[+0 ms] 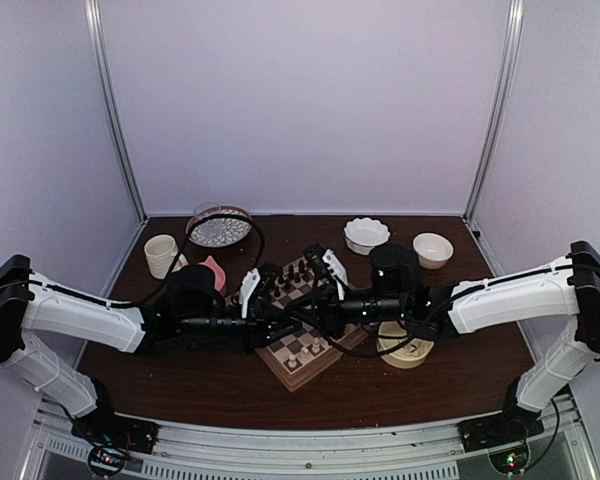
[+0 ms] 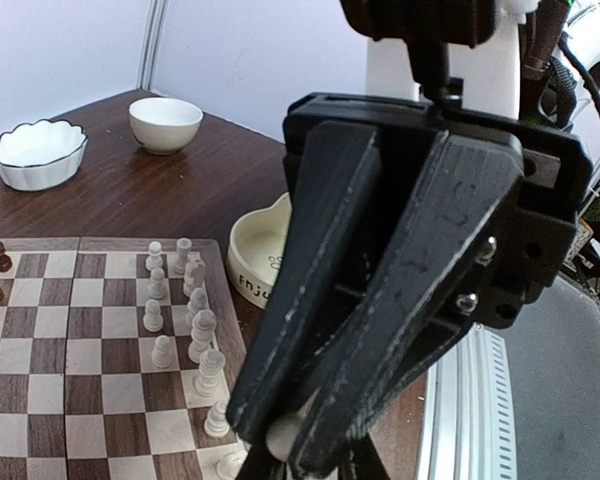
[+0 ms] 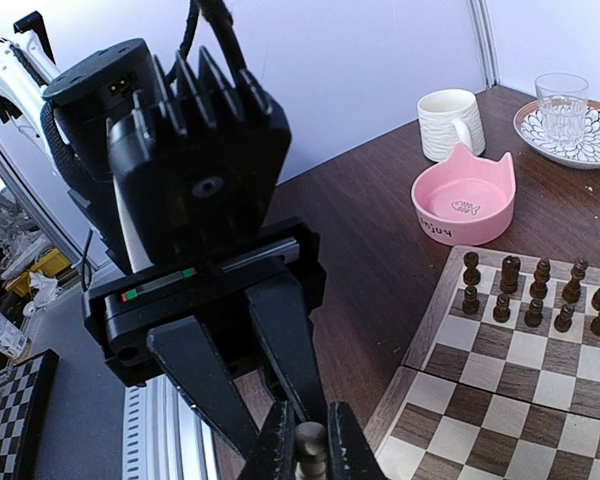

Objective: Set up the chess pieces on the board
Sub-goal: Pass from the right arm to the left

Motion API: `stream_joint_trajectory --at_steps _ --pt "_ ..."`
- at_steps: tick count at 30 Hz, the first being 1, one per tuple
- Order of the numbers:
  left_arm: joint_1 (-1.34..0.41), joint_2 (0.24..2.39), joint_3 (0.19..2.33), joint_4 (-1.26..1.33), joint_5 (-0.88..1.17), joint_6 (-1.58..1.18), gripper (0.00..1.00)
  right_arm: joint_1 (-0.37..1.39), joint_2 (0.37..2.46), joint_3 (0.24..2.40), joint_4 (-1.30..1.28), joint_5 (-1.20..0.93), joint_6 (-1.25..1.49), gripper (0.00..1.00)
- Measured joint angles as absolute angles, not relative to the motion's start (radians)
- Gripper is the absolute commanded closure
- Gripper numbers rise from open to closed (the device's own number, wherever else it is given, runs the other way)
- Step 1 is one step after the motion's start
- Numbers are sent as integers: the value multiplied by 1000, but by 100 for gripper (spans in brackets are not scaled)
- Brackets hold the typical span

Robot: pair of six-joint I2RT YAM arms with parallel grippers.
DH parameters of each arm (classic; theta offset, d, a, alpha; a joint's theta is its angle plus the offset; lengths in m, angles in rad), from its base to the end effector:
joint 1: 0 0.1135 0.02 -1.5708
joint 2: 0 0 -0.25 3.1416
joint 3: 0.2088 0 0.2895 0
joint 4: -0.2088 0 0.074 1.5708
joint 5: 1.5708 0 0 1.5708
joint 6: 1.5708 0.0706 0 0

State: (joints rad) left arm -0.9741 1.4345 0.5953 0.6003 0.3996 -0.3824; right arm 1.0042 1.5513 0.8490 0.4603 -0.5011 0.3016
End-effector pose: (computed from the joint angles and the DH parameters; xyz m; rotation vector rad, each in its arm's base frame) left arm 0.1767 -0.3091 0.1576 0.8759 1.7966 -1.2844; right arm 0.1872 0.3574 0.1937 -1.0487 1.7138 1.3378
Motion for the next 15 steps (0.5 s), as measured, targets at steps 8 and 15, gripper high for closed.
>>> stream_joint_trajectory --at_steps 8,15 --pt "-976 1433 605 544 328 -325 97 1007 1550 847 451 -462 278 67" --pt "-976 1445 621 455 143 -204 98 1009 1447 790 392 -336 241 63"
